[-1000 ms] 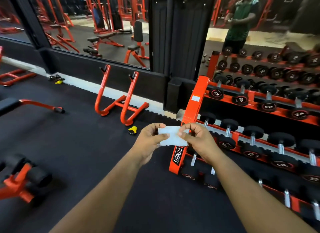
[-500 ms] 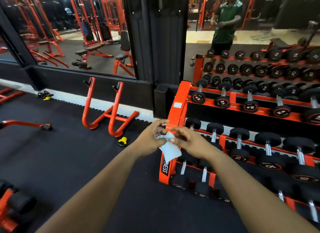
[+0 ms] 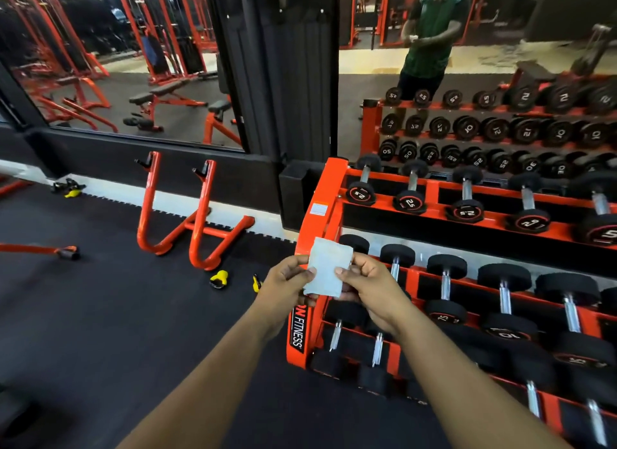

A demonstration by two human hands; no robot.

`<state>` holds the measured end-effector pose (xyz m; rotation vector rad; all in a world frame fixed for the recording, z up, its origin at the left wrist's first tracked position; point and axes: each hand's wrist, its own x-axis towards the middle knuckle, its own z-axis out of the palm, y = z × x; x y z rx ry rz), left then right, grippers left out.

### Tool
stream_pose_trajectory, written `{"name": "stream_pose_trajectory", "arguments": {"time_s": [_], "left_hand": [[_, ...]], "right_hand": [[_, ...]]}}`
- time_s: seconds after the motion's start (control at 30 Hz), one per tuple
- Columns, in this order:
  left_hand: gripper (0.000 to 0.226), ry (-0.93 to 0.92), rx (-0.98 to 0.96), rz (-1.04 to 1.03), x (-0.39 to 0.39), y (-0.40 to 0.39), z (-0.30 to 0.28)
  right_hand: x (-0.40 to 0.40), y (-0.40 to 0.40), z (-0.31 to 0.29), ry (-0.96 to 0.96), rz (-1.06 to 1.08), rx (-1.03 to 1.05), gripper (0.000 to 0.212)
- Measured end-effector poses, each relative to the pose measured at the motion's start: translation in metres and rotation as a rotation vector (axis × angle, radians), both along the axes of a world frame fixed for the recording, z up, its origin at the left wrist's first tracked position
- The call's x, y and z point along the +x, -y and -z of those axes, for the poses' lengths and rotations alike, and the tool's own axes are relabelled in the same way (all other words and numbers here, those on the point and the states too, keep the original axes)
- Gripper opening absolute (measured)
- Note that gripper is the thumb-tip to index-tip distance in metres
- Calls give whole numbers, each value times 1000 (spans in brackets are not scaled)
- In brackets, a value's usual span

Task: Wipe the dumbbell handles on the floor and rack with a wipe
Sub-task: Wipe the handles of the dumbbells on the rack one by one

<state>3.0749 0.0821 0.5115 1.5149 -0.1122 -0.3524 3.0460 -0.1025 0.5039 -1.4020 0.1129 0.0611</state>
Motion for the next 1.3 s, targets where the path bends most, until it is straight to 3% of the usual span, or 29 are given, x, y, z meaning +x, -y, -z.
{"name": "stream_pose_trajectory", "arguments": {"time_s": [0.13, 0.37, 0.5, 0.57, 0.7, 0.83, 1.0, 1.3], "left_hand": [[21, -87, -89, 51, 34, 8, 7], [46, -280, -152, 154, 114, 24, 18], [26, -254, -91, 220, 155, 35, 20], [22, -238, -87, 240, 173, 42, 22], [26, -180, -89, 296, 198, 59, 27], [22, -152, -34, 284, 216, 82, 30], [12, -19, 118, 193, 246, 124, 34], [7, 178, 300, 61, 293, 230, 41]], "right_hand": [[29, 10, 2, 25, 19, -28, 16], [89, 21, 4, 154, 74, -435, 38], [118, 32, 6, 209, 105, -654, 30], [130, 39, 8, 180, 170, -642, 19], [148, 46, 13, 61, 278, -327, 21], [168, 73, 23, 69, 315, -353, 36], [191, 118, 33, 12, 207, -410, 47], [248, 207, 46, -82, -38, -313, 12]]}}
